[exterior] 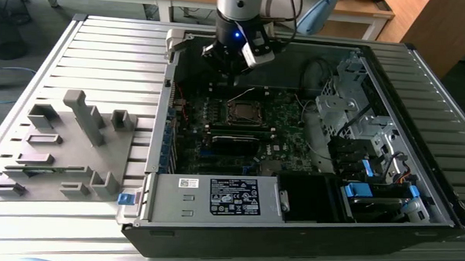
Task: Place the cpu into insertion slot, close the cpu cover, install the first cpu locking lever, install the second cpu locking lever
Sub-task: 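Install the first cpu locking lever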
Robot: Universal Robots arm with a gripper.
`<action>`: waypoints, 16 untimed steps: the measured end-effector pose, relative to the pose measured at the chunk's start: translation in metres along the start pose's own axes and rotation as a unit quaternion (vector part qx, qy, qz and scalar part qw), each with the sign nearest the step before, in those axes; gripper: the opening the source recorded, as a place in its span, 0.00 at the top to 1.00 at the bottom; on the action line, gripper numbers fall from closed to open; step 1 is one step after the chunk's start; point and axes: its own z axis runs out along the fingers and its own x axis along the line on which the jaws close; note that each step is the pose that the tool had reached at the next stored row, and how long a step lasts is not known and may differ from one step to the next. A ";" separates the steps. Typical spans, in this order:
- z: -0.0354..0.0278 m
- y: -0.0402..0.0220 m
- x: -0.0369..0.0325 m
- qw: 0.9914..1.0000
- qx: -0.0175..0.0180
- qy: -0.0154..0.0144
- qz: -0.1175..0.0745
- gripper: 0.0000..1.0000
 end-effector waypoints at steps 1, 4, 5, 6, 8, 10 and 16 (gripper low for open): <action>0.0008 0.0000 -0.0005 1.000 0.003 0.000 0.000 0.89; 0.0039 0.0000 -0.0032 1.000 0.005 0.000 0.000 0.89; 0.0047 -0.0001 -0.0043 1.000 0.005 0.000 0.000 0.89; 0.0054 0.0000 -0.0057 1.000 0.005 0.000 0.000 0.89; 0.0069 0.0000 -0.0092 1.000 0.005 0.000 0.000 0.89; 0.0080 0.0000 -0.0128 1.000 0.005 0.000 0.000 0.89; 0.0107 0.0003 -0.0205 1.000 0.005 0.000 0.000 0.89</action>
